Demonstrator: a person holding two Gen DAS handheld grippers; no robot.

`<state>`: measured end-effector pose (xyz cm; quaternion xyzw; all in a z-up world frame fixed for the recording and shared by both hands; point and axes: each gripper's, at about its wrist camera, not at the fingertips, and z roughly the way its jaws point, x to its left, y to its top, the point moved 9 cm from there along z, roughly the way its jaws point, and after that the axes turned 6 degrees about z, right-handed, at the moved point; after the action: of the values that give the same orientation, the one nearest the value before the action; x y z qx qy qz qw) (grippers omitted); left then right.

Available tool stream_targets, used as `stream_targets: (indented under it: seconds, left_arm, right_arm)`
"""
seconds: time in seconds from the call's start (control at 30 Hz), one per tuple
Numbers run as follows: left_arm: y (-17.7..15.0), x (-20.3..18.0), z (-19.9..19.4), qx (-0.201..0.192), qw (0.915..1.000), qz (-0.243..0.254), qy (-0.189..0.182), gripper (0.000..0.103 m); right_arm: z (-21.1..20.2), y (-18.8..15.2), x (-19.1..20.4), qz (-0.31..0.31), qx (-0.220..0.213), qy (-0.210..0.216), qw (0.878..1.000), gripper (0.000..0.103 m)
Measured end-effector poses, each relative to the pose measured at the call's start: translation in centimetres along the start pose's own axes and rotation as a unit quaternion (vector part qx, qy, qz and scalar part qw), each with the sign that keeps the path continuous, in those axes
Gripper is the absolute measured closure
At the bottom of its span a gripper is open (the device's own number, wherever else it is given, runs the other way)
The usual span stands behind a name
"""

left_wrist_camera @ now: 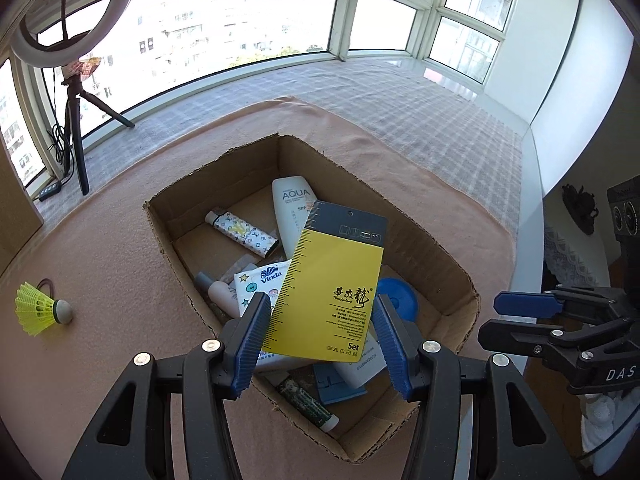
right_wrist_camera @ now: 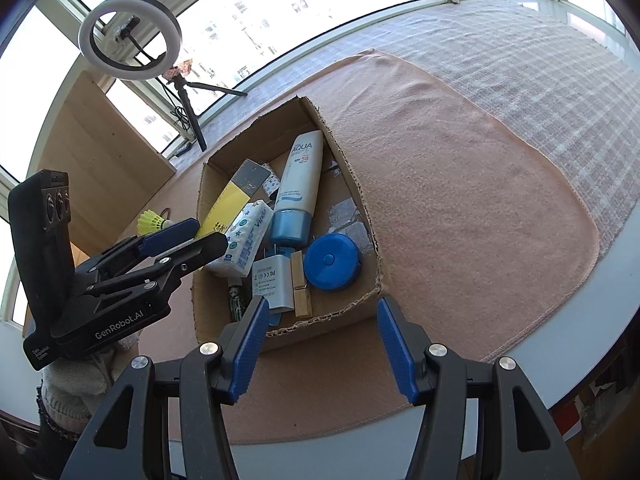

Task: Organize objects
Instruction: 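Carry the yellow notebook into the box and open the left tool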

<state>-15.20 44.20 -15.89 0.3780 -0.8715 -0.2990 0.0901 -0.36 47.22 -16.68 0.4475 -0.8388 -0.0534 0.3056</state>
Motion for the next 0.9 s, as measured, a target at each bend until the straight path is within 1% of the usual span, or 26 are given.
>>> stream_targets:
  seconds: [0.33,0.37,0.4,0.47,0.7,0.9]
  left_arm:
    - [0.1,-0.8,0.0,0.001,1.0000,0.007,-0.004,0.045]
    - [0.2,-0.8,0.0,0.000,1.0000,0.007,-0.003,0.044]
    - [0.2,-0.8,-0.1,0.000,1.0000,0.007,-0.003,0.035]
    - [0.2,-0.7,-0.3,-0.003,1.0000,0.003,-0.001,0.025]
    - [0.0,-0.3,-1.0,-0.006,1.0000,0.001,0.005,0.025]
    - [-0.7,1.0,-2.0,-0.007,0.9998,-0.011,0.012,0.025]
  right_arm:
    - [0.0,-0.2,-0.4,0.002,0.001,-0.002,1.000,0.050]
    - [0.0,-0.2,-0.4,0.002,0.001,-0.002,1.000,0.050]
    - [0.0,-0.2,-0.4,0.002,0.001,-0.002,1.000,0.050]
    - [0.0,-0.2,-0.4,0.002,0.001,-0.002,1.000,0.050]
    - [0.1,-0.4,-0.1,0.002,0.003,0.000,1.000,0.049]
    - [0.2,-0.7,0.8,-0.005,0.005,0.006,1.000,0.049]
